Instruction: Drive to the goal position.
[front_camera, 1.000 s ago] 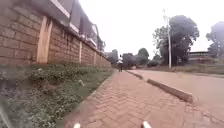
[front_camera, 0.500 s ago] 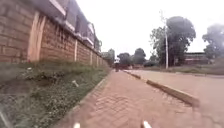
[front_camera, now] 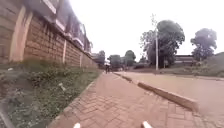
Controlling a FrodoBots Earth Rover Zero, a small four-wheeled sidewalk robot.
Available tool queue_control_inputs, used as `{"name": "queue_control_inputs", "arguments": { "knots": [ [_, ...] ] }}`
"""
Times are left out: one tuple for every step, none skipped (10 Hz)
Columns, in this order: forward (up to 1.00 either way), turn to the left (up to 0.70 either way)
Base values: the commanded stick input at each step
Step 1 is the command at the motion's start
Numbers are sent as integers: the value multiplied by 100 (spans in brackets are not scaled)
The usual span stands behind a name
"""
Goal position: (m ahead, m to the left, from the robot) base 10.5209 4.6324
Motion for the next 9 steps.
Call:
{"name": "queue_control_inputs", "arguments": {
  "knots": [
    [50, 0],
    [50, 0],
    [50, 0],
    [50, 0],
    [50, 0],
    [50, 0],
    [50, 0],
    [50, 0],
    [50, 0]
  ]
}}
